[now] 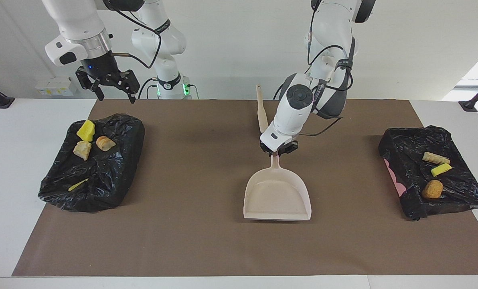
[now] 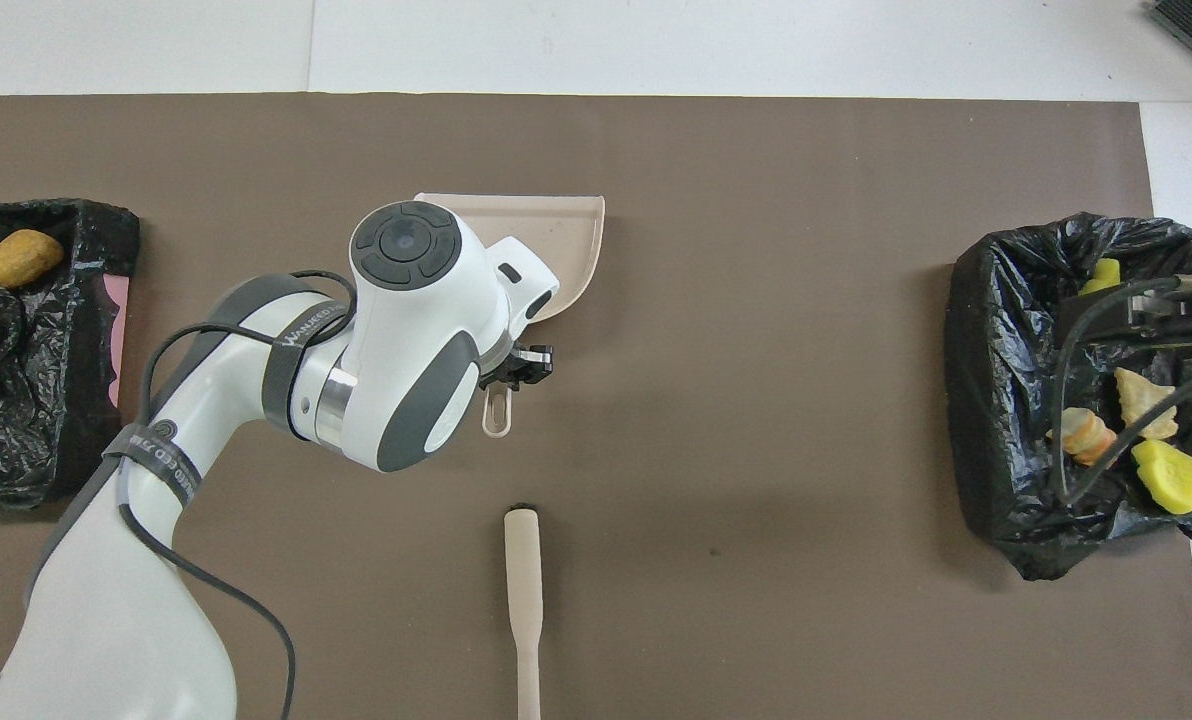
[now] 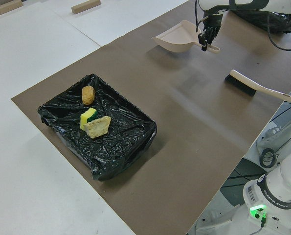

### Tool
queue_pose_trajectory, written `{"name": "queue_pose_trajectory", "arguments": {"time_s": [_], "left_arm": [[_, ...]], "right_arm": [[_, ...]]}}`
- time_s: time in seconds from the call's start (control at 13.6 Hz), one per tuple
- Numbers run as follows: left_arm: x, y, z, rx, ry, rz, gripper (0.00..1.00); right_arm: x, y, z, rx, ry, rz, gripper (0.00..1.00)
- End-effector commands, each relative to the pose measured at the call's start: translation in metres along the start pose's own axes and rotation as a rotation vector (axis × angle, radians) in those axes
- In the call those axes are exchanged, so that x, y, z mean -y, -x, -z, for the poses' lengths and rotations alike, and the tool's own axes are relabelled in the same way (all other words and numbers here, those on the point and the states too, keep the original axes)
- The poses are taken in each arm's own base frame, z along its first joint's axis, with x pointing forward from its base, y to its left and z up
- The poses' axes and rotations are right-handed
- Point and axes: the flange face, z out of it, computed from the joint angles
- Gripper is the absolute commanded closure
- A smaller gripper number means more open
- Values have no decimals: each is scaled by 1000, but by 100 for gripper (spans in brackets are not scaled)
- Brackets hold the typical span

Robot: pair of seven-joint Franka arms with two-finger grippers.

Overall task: Sweep and dump trash in bin
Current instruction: 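Return the empty dustpan to the table center with the left gripper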

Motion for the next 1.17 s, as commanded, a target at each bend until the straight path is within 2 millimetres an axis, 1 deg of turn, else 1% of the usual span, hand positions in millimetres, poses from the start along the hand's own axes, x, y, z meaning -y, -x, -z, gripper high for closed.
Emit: {"name": "queue_pose_trajectory", "arguments": {"time_s": [0.0,0.07,0.22,0.29,0.44,0.51,0.59,0.66,0.73,0.81,0.95,1.03,1.1], "left_arm": [[-12,9,-13,-2,4,18,100],[-12,11,-15,2,2,18,100],[-27,22,-26,16,-9,-9,100],[-27,22,-30,10,-7,-9,100],[-29,23,-30,5,-4,-13,100],[-35,28,-31,12,-9,-22,85],[-37,30,-32,15,-12,-26,60],[-37,29,-31,12,-12,-26,33],[-38,29,-31,9,-13,-31,15],[-37,28,-30,4,-20,-38,0],[-29,21,-20,-19,-19,-34,0],[-23,19,-11,-38,-27,-33,0],[-12,16,3,-65,-41,-26,0]], "right_arm": [[-3,7,1,5,1,-13,0],[-3,7,0,6,1,-13,0],[-3,7,0,6,1,-13,0],[-3,7,0,6,1,-13,0],[-3,7,1,5,1,-13,0],[-3,7,1,5,1,-13,0],[-3,7,1,5,1,-13,0],[-3,7,0,6,1,-13,0],[-3,7,0,6,1,-13,0],[-3,7,0,6,1,-13,0],[-3,7,0,6,1,-13,0],[-3,7,1,5,1,-13,0],[-3,7,1,5,1,-13,0]]}}
